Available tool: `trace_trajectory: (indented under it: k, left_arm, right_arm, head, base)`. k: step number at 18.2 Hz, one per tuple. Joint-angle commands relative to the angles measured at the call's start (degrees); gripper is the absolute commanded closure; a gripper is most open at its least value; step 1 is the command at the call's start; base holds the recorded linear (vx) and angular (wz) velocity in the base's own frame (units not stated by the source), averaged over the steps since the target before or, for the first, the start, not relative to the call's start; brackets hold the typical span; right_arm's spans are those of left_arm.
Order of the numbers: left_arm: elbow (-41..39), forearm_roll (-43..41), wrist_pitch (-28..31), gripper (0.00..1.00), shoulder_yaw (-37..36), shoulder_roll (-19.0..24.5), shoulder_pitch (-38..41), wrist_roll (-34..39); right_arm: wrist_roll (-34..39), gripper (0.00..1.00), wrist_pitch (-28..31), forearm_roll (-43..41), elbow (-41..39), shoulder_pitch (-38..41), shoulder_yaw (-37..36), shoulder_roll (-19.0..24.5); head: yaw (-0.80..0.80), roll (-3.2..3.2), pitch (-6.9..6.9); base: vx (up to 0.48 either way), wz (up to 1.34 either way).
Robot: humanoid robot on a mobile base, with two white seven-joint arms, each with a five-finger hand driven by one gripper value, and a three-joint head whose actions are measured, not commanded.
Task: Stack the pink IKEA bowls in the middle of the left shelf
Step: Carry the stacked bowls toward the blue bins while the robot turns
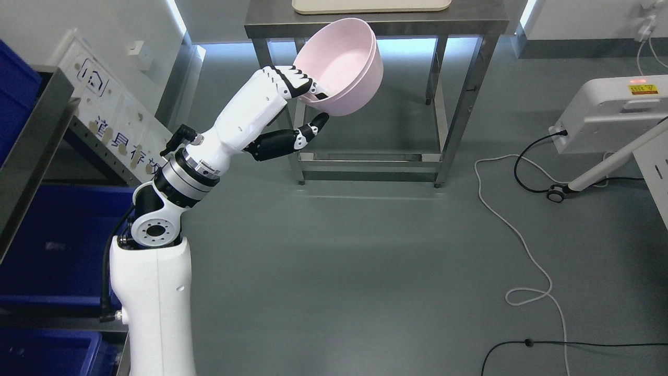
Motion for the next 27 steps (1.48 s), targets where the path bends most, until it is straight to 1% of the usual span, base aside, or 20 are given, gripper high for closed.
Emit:
trace_trajectory:
  k: [1, 6, 7, 9, 10, 12, 16, 19, 24, 27]
  left_arm:
    - [-0.4, 0.4, 0.1, 0.96, -0.2, 1.0, 0.0, 0.1]
    - [-0.7, 0.7, 0.3, 0.96, -0.3, 1.0, -0.1, 0.1]
    - [-0.8, 2.0, 0.3, 0.96, -0.8, 1.0, -0.4, 0.1]
    - [-2.3, 5.9, 0.3, 0.96, -4.2, 1.0, -2.4, 0.3]
    - [-2.4, 6.2, 0.5, 0.96, -4.5, 1.0, -3.9, 0.4]
    - [-2.5, 6.1, 2.0, 0.96, -3.6, 1.0, -5.4, 0.2]
    - [-2.5, 5.9, 4.5, 0.96, -2.3, 1.0, -5.4, 0.1]
    - [-2.4, 5.9, 4.9, 0.96, -2.3, 1.0, -8.2, 0.1]
    - [-2.3, 5.8, 12.7, 0.95, -5.0, 1.0, -18.7, 0.0]
    - [-2.1, 3.9, 17.8, 0.95, -5.7, 1.0, -18.5, -1.8]
  right_arm:
    - [-0.3, 0.00, 0.0, -0.1, -1.0, 0.0, -0.3, -1.0]
    - [-0.3, 0.00, 0.0, -0.1, -1.0, 0.0, -0.3, -1.0]
    - [-0.3, 0.00, 0.0, -0.1, -1.0, 0.0, -0.3, -1.0]
    - [-0.3, 0.00, 0.0, -0.1, -1.0, 0.0, -0.3, -1.0]
    - [-0.3, 0.00, 0.0, -0.1, -1.0, 0.0, -0.3, -1.0]
    - [-0.3, 0.00, 0.0, -0.1, -1.0, 0.0, -0.3, -1.0]
    - [-0.3, 0.00, 0.0, -0.1, -1.0, 0.0, -0.3, -1.0]
    - [-0.3, 0.00, 0.0, -0.1, -1.0, 0.0, -0.3, -1.0]
    - [-0.3, 0.00, 0.0, -0.1, -1.0, 0.0, -0.3, -1.0]
    - [-0.3, 0.00, 0.0, -0.1, -1.0, 0.0, -0.3, -1.0]
  head:
    - [0.00, 0.00, 0.00]
    - [0.00, 0.00, 0.00]
    - [0.00, 0.00, 0.00]
    - [0.00, 0.00, 0.00]
    - [0.00, 0.00, 0.00]
    - [0.00, 0.00, 0.00]
    - [0.00, 0.00, 0.00]
    - [0.00, 0.00, 0.00]
    - [0.00, 0.00, -0.02]
    - [0.00, 0.00, -0.02]
  base:
    - [-0.324, 0.21]
    - [-0.314, 0.26]
    - [-0.286, 0.32]
    - [-0.278, 0.64]
    - [-0.250, 0.73]
    - [-0.268, 0.96]
    - [-0.241, 1.32]
    - [-0.188, 1.38]
    - [-0.097, 1.38]
    - [0.008, 1.04]
